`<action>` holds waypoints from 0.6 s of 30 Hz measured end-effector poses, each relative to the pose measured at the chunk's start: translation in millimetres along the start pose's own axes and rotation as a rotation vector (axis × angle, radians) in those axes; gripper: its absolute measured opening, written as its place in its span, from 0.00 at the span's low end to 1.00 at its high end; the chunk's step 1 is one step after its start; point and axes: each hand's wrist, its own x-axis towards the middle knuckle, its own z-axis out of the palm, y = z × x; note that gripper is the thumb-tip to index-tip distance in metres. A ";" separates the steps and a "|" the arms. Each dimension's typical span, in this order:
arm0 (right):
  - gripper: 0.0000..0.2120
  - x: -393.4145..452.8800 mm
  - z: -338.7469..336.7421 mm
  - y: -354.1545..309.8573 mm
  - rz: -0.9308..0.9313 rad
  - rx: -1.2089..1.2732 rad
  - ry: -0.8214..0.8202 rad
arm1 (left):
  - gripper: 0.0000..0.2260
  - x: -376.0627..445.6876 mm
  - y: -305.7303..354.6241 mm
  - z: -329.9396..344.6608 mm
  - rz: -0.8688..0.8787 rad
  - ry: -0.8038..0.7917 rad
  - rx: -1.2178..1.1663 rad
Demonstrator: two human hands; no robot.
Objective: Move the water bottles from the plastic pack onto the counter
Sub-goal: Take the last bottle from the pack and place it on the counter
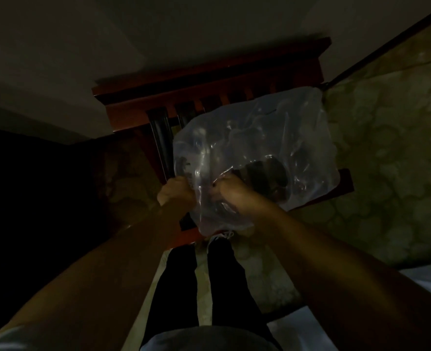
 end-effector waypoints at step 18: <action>0.10 -55.7 9.2 -8.4 -0.130 -0.406 0.443 | 0.26 -40.0 -48.3 -97.4 -0.011 -0.029 -0.633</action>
